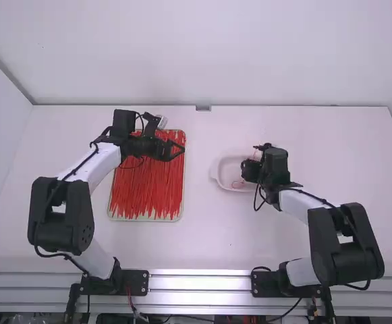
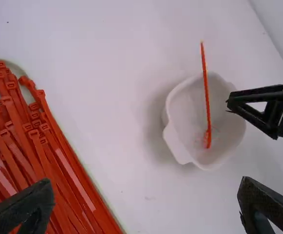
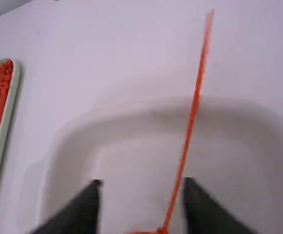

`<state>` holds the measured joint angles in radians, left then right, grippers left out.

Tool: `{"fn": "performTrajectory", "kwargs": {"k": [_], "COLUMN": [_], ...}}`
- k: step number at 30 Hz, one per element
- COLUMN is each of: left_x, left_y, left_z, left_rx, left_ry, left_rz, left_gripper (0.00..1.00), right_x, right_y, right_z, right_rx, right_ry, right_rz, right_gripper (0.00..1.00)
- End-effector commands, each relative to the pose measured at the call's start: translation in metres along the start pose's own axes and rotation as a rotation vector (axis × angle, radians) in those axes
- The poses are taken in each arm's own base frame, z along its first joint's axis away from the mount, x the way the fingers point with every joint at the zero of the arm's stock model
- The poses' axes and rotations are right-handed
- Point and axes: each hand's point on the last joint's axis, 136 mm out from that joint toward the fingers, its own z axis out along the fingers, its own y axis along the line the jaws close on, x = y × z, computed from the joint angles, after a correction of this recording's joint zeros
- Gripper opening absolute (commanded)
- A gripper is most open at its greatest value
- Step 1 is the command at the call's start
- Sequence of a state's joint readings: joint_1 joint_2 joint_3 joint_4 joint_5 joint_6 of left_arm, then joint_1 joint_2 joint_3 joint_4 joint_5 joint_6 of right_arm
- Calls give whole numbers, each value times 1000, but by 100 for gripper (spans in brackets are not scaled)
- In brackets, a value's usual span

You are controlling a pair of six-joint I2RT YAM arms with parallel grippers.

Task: Fasten the cable tie

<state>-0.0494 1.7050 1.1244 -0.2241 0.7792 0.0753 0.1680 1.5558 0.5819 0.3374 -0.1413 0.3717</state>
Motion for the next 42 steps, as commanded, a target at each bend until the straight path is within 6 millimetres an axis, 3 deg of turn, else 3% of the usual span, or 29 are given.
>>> {"fn": "performTrajectory", "kwargs": {"k": [1,8,15,27,31,37,42], "left_x": [1,5,7,9,8,5,7], "left_y": [4,21,30,-4,-13,-21,-20], "left_z": [-6,-9,-38,-85,-99,-107,-110], "left_rx": [-32,-131,-208,-289,-324,-326,-369], "left_ry": [-6,11,11,13,-2,-19,-58], "left_rz": [-4,-23,-70,-26,-13,1,-13], "left_gripper": [99,99,99,99,99,99,94], "right_x": [-2,-8,-20,-26,-30,-31,-33], "right_y": [-9,-15,1,43,47,53,46], "right_z": [-2,-9,-39,-102,-117,-127,-132], "right_rx": [25,35,62,-20,-4,-4,-26], "right_ry": [-9,-21,-70,-132,-170,-199,-242], "right_rz": [10,8,-49,-102,-118,-138,-164], "right_gripper": [99,99,99,99,99,99,94]}}
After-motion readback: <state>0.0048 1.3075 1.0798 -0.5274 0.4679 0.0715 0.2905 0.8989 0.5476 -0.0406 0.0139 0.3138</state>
